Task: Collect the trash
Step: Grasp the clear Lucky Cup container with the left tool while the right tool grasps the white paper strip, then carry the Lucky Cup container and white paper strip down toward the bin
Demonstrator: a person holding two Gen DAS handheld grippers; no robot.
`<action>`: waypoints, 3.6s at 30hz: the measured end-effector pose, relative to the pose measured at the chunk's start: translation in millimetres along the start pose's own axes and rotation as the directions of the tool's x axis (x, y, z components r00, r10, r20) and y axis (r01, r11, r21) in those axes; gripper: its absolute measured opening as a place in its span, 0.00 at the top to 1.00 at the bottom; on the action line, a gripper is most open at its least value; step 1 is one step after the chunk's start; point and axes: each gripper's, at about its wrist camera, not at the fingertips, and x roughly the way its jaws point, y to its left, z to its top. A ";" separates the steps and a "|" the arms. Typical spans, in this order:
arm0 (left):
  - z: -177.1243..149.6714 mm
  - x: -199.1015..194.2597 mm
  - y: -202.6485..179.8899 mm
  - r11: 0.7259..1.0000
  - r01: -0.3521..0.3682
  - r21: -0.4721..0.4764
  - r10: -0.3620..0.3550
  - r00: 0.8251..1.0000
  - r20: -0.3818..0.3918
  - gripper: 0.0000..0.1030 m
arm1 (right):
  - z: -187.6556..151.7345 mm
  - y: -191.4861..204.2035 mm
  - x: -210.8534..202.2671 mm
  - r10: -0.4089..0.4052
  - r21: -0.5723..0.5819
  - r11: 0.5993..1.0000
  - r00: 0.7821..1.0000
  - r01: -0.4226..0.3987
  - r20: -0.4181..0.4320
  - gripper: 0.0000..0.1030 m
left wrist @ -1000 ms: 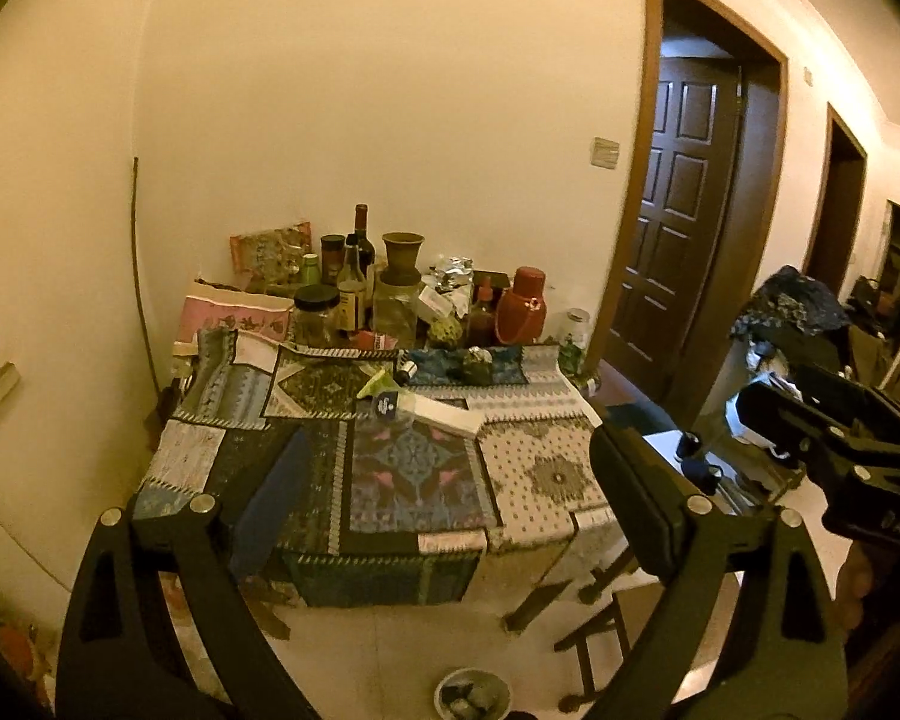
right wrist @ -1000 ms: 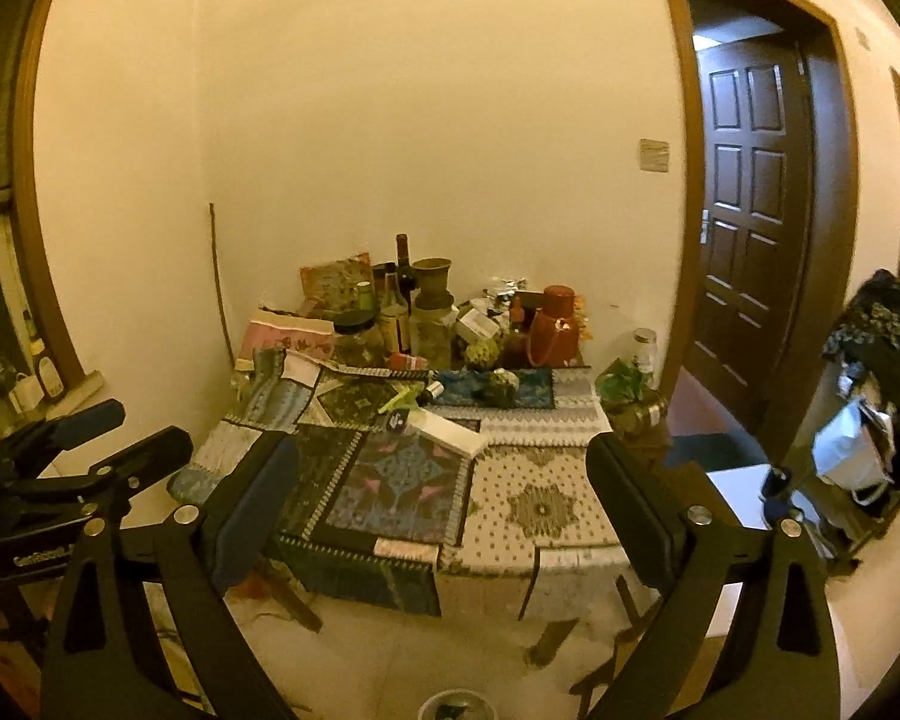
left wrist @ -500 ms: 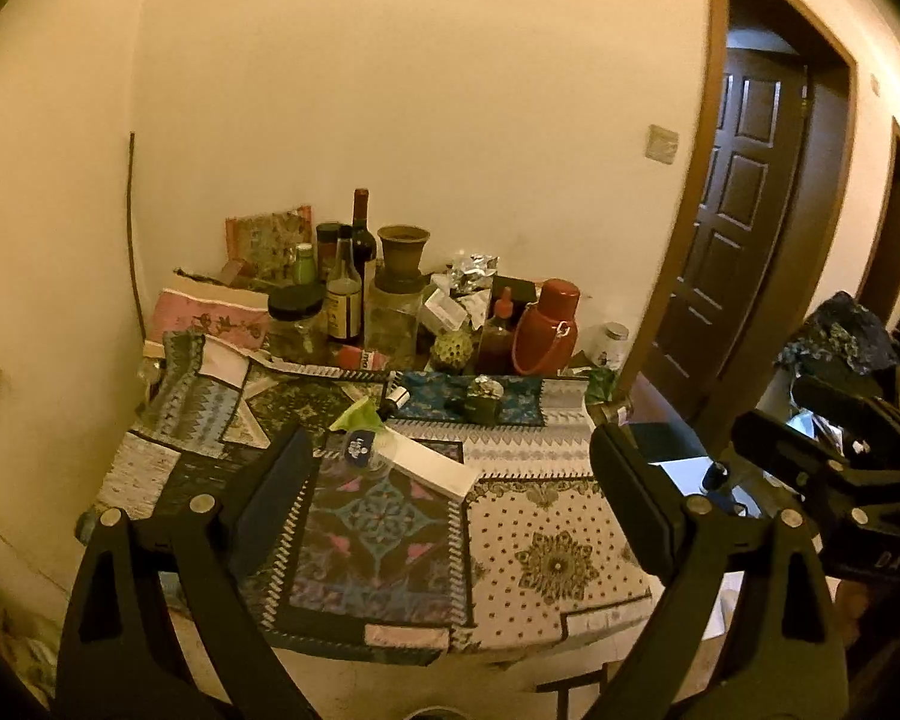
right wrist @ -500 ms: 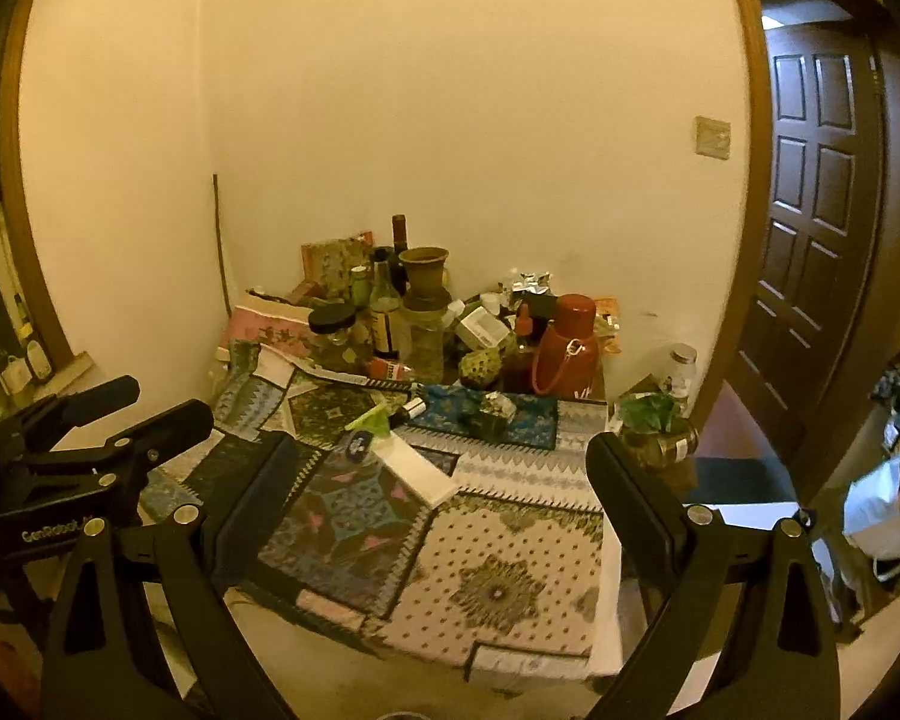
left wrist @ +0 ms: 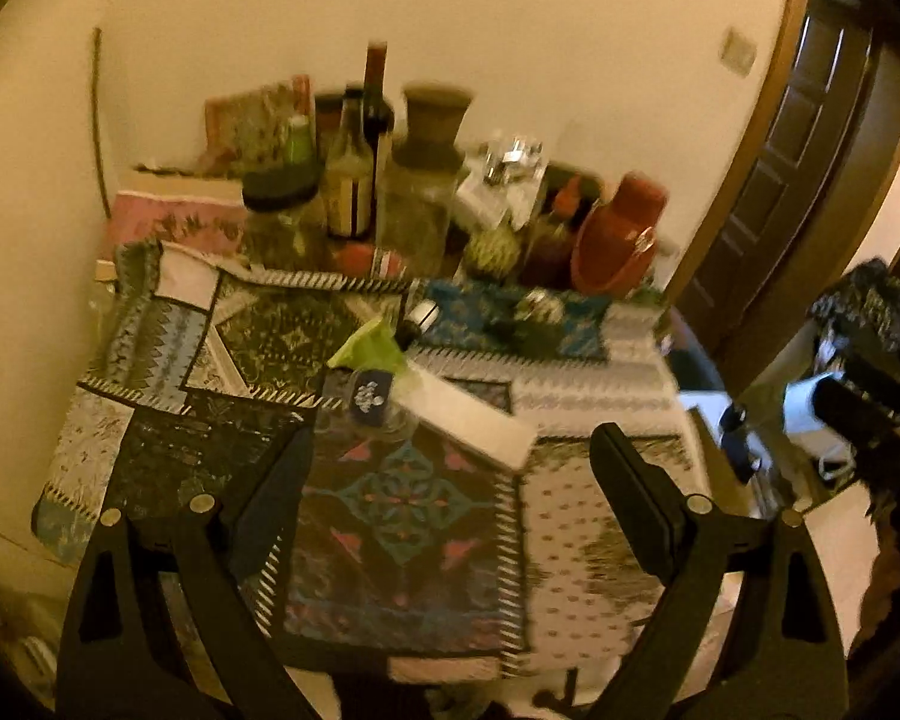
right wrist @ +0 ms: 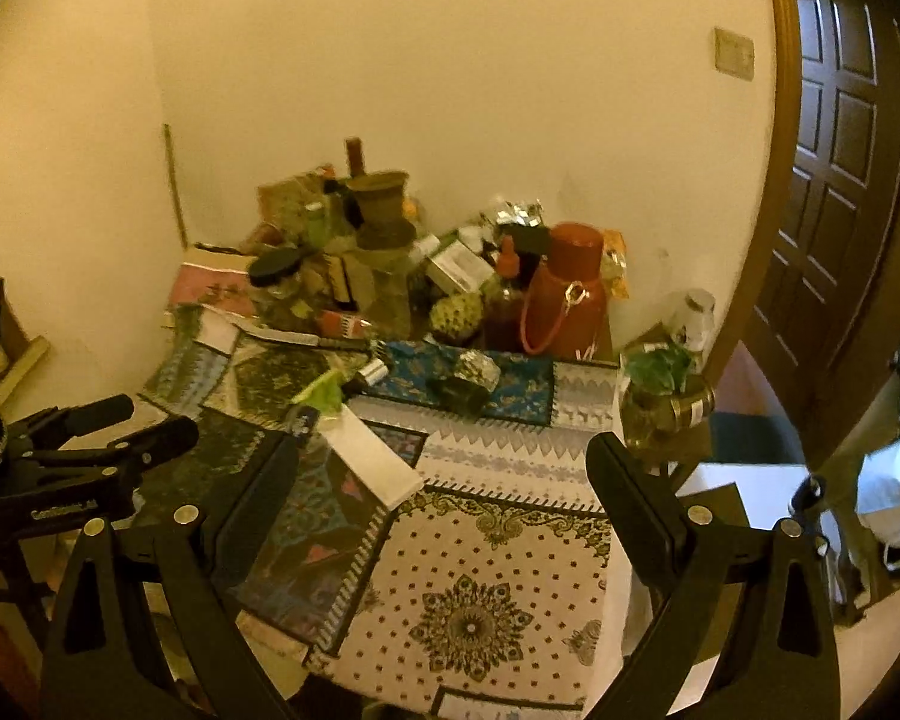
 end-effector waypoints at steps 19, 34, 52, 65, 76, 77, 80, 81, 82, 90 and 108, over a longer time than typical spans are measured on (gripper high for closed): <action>5.4 227.0 53.3 0.988 0.053 0.144 0.000 0.939 -0.344 0.09 | -27.6 16.9 181.8 -0.030 0.013 0.999 0.944 0.036 -0.329 0.07; 4.4 194.5 79.0 0.992 0.077 0.103 -0.047 0.963 -0.264 0.28 | -44.4 70.7 265.6 0.093 -0.208 0.954 0.874 -0.215 -0.478 0.09; 33.8 121.6 94.5 0.998 0.061 0.026 -0.058 0.990 -0.126 0.28 | -54.6 78.1 265.7 0.099 -0.140 0.974 0.891 -0.178 -0.444 0.52; 33.1 43.6 11.9 0.990 0.120 0.078 -0.122 0.992 0.030 0.28 | -27.7 9.3 121.1 0.069 0.076 0.996 0.981 -0.056 -0.183 0.53; -4.1 -73.8 -55.6 0.997 0.071 0.037 -0.077 0.968 0.238 0.28 | -8.9 -13.2 -16.7 0.072 0.078 0.994 0.992 -0.081 0.107 0.53; -7.1 -81.1 -59.0 0.997 0.066 0.032 -0.072 0.966 0.249 0.28 | -9.2 -13.2 -25.7 0.076 0.072 0.994 0.989 -0.085 0.124 0.53; -18.7 -111.9 -70.1 0.998 0.065 0.022 -0.068 0.953 0.294 0.28 | -9.4 -11.2 -52.7 0.093 0.047 0.994 0.981 -0.103 0.172 0.53; -21.1 -119.3 -72.3 0.998 0.063 0.024 -0.067 0.951 0.303 0.28 | -9.7 -9.3 -60.5 0.100 0.040 0.993 0.978 -0.109 0.185 0.53; -23.7 -126.4 -73.8 0.998 0.058 0.026 -0.063 0.948 0.313 0.28 | -10.0 -8.4 -65.8 0.106 0.036 0.993 0.976 -0.116 0.192 0.53; -45.5 -182.2 -76.0 0.997 0.053 0.060 -0.072 0.921 0.383 0.28 | -25.4 5.2 -112.7 0.117 0.041 0.991 0.961 -0.131 0.251 0.53; -162.0 -286.4 2.3 0.973 0.154 0.173 -0.207 0.915 0.347 0.28 | -127.0 96.1 -200.7 0.001 0.182 0.982 0.970 -0.047 0.244 0.53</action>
